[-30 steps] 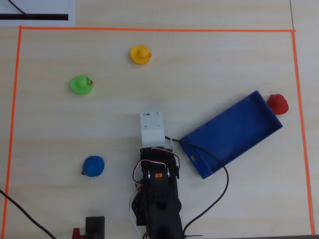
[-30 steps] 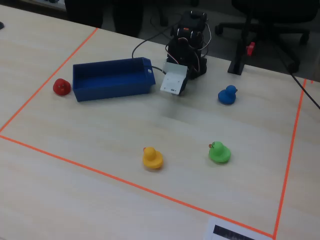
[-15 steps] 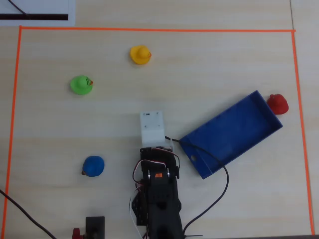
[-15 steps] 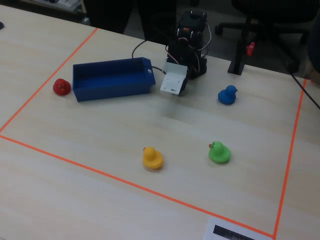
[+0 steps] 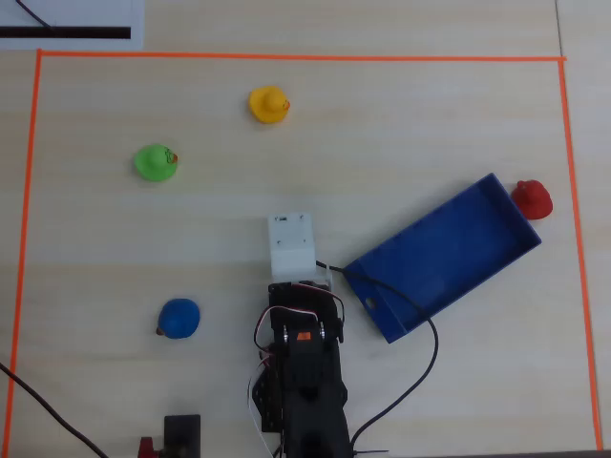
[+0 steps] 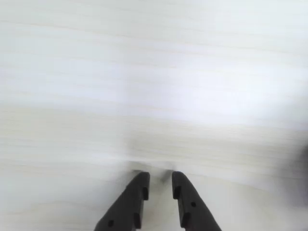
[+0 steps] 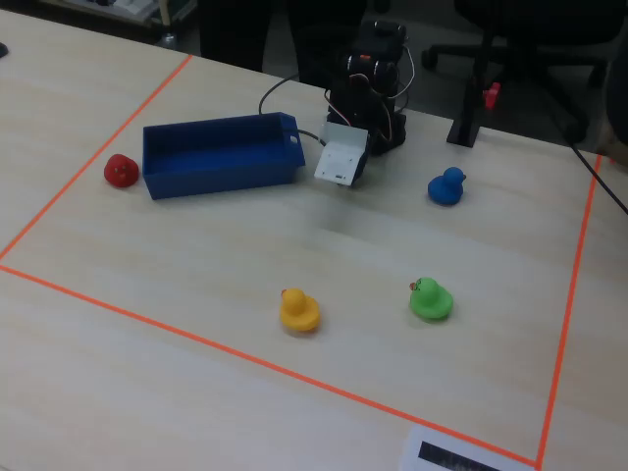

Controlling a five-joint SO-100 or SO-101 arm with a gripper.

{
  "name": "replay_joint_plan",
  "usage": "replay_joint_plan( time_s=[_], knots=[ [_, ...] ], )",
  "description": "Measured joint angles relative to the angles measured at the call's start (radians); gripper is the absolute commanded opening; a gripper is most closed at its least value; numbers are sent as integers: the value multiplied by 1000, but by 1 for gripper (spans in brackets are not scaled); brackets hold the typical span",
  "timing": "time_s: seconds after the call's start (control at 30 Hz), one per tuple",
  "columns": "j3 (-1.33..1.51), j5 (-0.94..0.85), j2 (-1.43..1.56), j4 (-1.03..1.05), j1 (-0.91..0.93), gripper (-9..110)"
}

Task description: Grasp green duck and put it into box.

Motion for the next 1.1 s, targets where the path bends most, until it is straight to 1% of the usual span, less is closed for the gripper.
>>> replay_joint_plan(
  time_s=[0.17, 0.27, 0.37, 0.5, 0.6, 0.7, 0.73, 0.8, 0.87, 0.93, 1.1],
  knots=[
    [6, 2, 0, -9, 0, 0],
    [17, 2, -31, -66, -41, 0],
    [6, 6, -132, -252, -107, 0],
    [-41, 5, -333, -598, -209, 0],
    [-147, 8, -497, -879, -305, 0],
    [-276, 14, -658, -1091, -385, 1],
    [-318, 14, -715, -1157, -408, 6],
    [-377, 12, -815, -1270, -437, 22],
    [-400, -11, -904, -1378, -445, 33],
    [-402, -35, -977, -1479, -437, 37],
    [-396, -86, -1135, -1698, -439, 41]
  ],
)
